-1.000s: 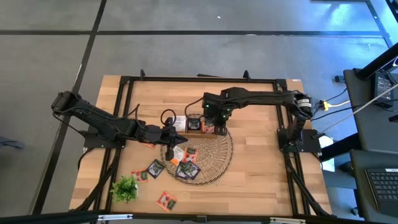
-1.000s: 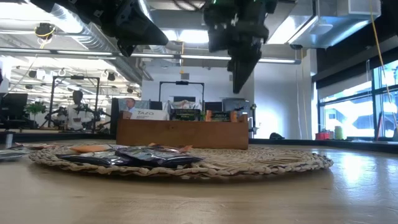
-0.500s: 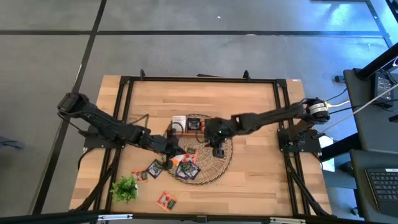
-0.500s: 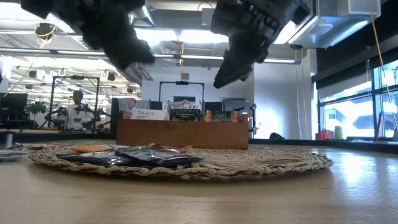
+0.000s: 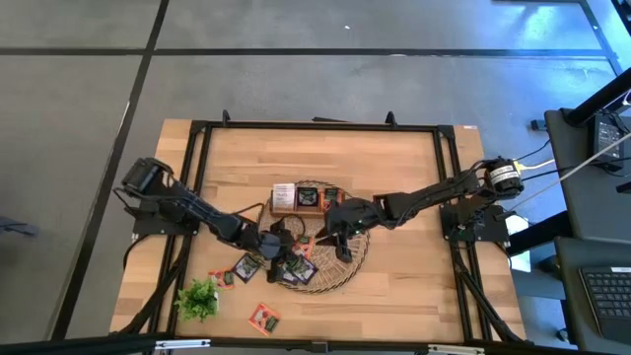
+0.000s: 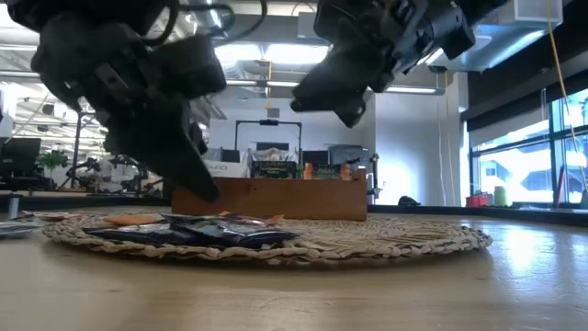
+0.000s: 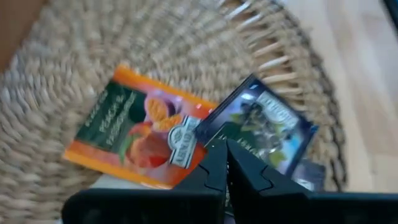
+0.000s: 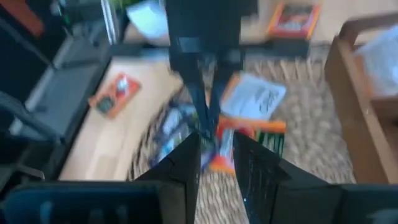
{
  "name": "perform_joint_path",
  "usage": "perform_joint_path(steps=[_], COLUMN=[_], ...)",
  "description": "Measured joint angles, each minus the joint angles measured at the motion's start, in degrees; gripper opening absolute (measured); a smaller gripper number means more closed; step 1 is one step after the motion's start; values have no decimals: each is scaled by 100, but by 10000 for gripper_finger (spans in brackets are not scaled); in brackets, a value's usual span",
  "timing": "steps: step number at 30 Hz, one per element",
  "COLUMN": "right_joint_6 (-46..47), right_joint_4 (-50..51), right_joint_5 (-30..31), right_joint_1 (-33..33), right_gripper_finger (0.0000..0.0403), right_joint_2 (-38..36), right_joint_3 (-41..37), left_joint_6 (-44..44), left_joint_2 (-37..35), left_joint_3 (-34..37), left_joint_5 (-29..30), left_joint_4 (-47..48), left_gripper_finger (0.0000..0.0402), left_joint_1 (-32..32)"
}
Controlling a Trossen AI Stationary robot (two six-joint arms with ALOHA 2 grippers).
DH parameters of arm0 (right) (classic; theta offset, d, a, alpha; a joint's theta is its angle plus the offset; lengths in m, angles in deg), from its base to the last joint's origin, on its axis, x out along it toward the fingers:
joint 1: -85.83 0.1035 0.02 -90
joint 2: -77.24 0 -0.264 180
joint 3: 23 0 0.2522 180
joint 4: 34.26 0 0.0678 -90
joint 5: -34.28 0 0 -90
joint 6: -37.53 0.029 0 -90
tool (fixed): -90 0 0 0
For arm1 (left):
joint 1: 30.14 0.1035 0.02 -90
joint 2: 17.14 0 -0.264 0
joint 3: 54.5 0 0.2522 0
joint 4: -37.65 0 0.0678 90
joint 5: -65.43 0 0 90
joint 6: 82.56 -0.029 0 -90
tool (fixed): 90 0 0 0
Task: Pick & Place Tea
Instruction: Put the orange tea bag into the right slot of the wooden organizer
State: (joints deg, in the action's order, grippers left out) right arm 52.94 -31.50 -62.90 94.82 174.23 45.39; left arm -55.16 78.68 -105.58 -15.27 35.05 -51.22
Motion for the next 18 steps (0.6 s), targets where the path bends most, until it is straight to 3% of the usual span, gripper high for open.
perform_joint_path(steps=[11, 18], right_joint_6=[607, 832], right_joint_4=[-467, -427], right_joint_5=[304, 194], right_joint_1=[-13, -118], right_gripper_finger=[100, 177], right_joint_2=[279, 582], right_joint_3=[-243, -242], left_joint_6=[338, 219], left_joint_2=[455, 379], left_joint_3=[-17, -3], left_joint_5=[15, -152], left_joint_4=[-98, -95], left_gripper_finger=[2, 2], left_joint_1=[9, 19])
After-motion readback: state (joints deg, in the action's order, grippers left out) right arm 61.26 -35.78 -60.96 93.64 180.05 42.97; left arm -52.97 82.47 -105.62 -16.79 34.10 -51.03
